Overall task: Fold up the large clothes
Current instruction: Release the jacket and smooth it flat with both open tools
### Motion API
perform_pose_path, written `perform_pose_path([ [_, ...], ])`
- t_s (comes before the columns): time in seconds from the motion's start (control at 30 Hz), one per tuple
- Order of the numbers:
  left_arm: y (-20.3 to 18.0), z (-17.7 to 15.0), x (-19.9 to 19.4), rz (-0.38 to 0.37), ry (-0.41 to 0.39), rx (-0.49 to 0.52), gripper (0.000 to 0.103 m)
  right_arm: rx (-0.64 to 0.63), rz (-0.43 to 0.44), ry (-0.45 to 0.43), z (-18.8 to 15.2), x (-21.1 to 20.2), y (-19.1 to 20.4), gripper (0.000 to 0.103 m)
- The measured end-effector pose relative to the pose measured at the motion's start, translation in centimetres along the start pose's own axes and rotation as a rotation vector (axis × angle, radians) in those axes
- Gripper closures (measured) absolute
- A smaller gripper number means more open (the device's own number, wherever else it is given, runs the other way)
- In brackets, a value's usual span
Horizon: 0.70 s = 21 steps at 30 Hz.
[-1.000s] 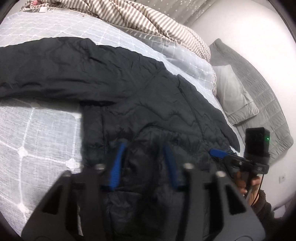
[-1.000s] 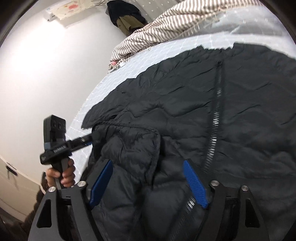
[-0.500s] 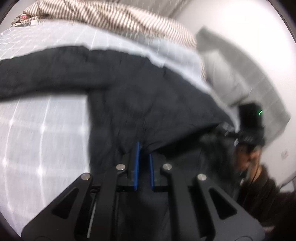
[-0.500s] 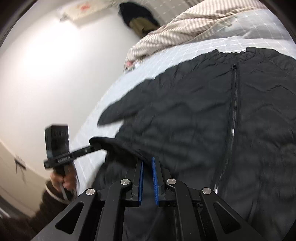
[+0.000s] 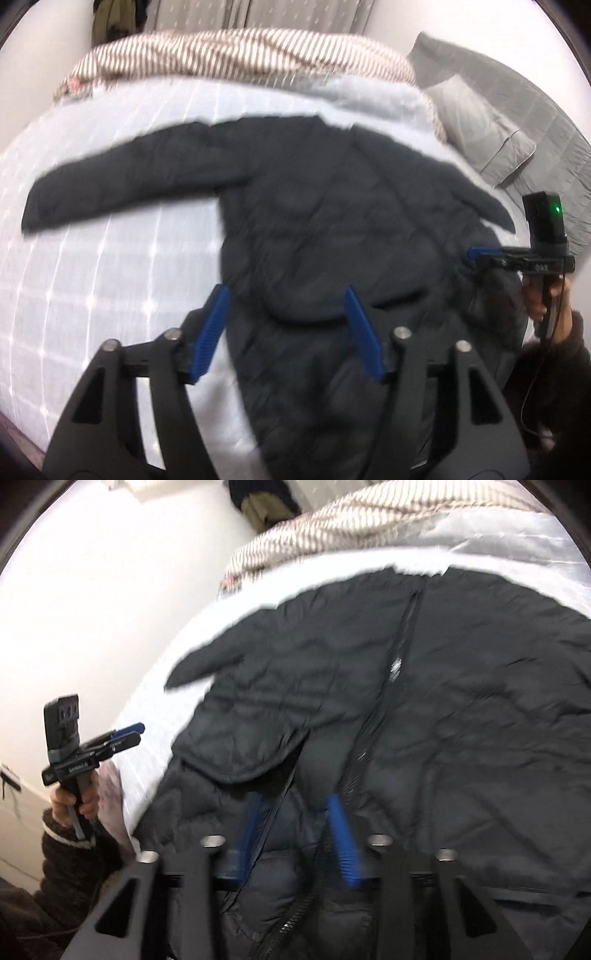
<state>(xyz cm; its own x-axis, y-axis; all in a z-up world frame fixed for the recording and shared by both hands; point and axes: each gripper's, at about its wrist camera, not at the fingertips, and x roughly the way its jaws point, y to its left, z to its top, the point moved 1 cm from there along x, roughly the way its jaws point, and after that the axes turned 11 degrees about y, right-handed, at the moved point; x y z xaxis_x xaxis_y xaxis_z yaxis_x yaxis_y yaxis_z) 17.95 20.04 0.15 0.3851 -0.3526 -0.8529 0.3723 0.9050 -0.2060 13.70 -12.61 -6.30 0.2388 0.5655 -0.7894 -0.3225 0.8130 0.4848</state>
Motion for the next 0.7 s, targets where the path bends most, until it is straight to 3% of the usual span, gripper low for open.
perform_pose_path([
  [0.03, -1.0, 0.8, 0.6, -0.003, -0.004, 0.012, 0.035, 0.028, -0.011, -0.04, 0.0, -1.1, -0.9, 0.037],
  [0.13, -3.5, 2.0, 3.7, -0.006, 0.045, 0.054, 0.035, 0.102, -0.035, -0.098, -0.2, -3.5, -3.1, 0.037],
  [0.33, -6.8, -1.1, 10.3, 0.052, 0.313, 0.178, 0.033, 0.218, -0.13, -0.178, -1.9, -8.8, -8.4, 0.037],
  [0.4, -7.8, -2.2, 10.0, 0.077, 0.319, 0.232, 0.032, 0.249, -0.162, -0.183, -2.2, -9.7, -9.8, 0.037],
  [0.5, -8.4, -2.6, 8.6, 0.051, 0.327, 0.228, 0.031, 0.289, -0.214, -0.19, -3.1, -10.6, -11.7, 0.037],
  [0.6, -9.1, -2.1, 6.9, 0.051, 0.281, 0.217, 0.031, 0.305, -0.255, -0.18, -3.8, -10.5, -12.7, 0.037],
  [0.7, -10.3, -1.4, 6.0, 0.041, 0.233, 0.211, 0.027, 0.275, -0.4, -0.082, -5.2, -8.7, -12.8, 0.037],
])
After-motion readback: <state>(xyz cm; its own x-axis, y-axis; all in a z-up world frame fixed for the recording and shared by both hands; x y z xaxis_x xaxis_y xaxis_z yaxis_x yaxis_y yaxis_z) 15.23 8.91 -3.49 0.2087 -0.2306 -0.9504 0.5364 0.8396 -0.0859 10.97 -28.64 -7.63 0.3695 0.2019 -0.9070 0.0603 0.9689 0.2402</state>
